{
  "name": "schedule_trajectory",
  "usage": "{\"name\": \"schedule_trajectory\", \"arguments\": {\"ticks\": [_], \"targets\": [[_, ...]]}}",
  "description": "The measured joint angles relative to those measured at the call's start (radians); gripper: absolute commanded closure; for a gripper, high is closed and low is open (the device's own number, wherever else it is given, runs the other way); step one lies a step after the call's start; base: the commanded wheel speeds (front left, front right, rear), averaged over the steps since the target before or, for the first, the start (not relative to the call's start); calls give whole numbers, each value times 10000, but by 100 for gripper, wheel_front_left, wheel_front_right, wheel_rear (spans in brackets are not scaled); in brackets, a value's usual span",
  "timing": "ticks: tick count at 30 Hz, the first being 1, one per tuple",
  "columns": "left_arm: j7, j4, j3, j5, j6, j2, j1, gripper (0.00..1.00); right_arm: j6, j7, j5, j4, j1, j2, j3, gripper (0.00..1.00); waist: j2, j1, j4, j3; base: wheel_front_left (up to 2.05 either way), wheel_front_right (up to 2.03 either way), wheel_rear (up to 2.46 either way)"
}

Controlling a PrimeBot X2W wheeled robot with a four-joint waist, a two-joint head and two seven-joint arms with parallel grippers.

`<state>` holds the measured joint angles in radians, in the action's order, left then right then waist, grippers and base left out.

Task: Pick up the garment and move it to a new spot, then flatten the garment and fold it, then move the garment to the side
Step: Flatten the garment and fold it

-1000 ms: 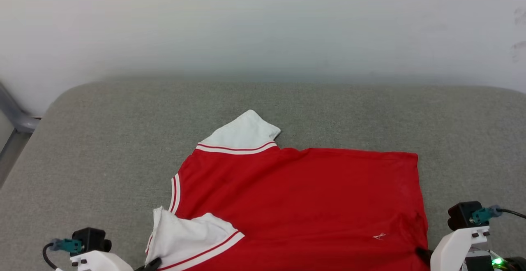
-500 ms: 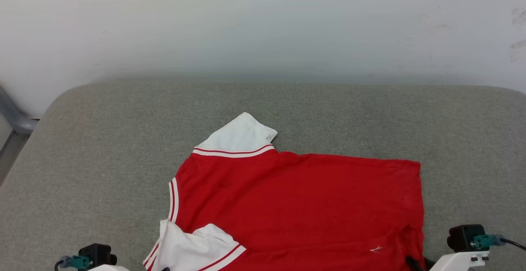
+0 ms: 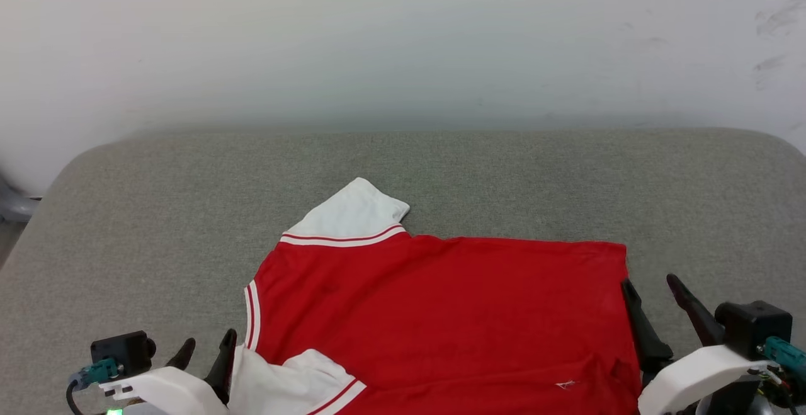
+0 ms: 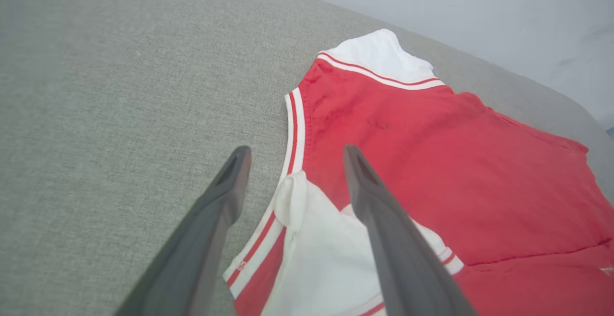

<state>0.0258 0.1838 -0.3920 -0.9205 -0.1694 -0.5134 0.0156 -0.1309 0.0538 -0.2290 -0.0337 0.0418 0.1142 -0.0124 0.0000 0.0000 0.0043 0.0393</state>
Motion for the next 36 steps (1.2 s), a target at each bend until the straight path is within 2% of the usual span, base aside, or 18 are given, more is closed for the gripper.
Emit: {"name": "schedule_trajectory", "arguments": {"ticks": [5, 8, 14, 17, 22, 28, 29, 30, 31, 36], "targets": [[782, -222, 44, 617, -244, 92, 391, 0, 0, -284, 439, 623, -63, -267, -211, 0, 0, 0, -112, -138, 0, 0, 0], [1103, -211, 102, 857, -236, 69, 880, 0, 0, -232, 556, 1085, -65, -378, -399, 0, 0, 0, -156, -343, 0, 0, 0], [1181, -222, 249, 1045, 98, -65, 2436, 0, 0, -38, 815, 2063, -660, -537, -374, 0, 0, 1, -316, -1240, 0, 0, 0], [890, -21, 347, 936, 468, -176, 3348, 0, 0, 23, 895, 2387, -997, -570, -364, 0, 0, 1, -427, -1800, 0, 0, 0], [-65, 376, 219, 662, 1289, -453, 4876, 0, 0, 65, 922, 2606, -1486, -608, -382, 0, 0, 2, -657, -2735, 0, 0, 0], [-2057, 995, -378, 343, 2368, -809, 6776, 0, 0, -104, 470, 2476, -1818, -619, -424, 0, -1, 3, -995, -3690, 0, 0, 0], [-2487, 1124, -522, 245, 2497, -874, 7031, 0, 0, -155, 430, 2422, -1862, -621, -410, 0, 0, 3, -1060, -3816, 0, 0, 0], [-2487, 1124, -522, 245, 2497, -874, 7031, 0, 0, -155, 430, 2422, -1862, -621, -410, 0, 0, 3, -1060, -3816, 0, 0, 0], [-3310, 1423, -763, 86, 2681, -1057, 7514, 0, 0, -265, 301, 2303, -1909, -621, -345, 0, 0, 3, -1210, -4043, 0, 0, 0], [-5202, 1944, -1241, -573, 2911, -1390, 8475, 0, 0, -525, 104, 1988, -2087, -625, -263, 0, 0, 2, -1624, -4504, 0, 0, 0]]}}
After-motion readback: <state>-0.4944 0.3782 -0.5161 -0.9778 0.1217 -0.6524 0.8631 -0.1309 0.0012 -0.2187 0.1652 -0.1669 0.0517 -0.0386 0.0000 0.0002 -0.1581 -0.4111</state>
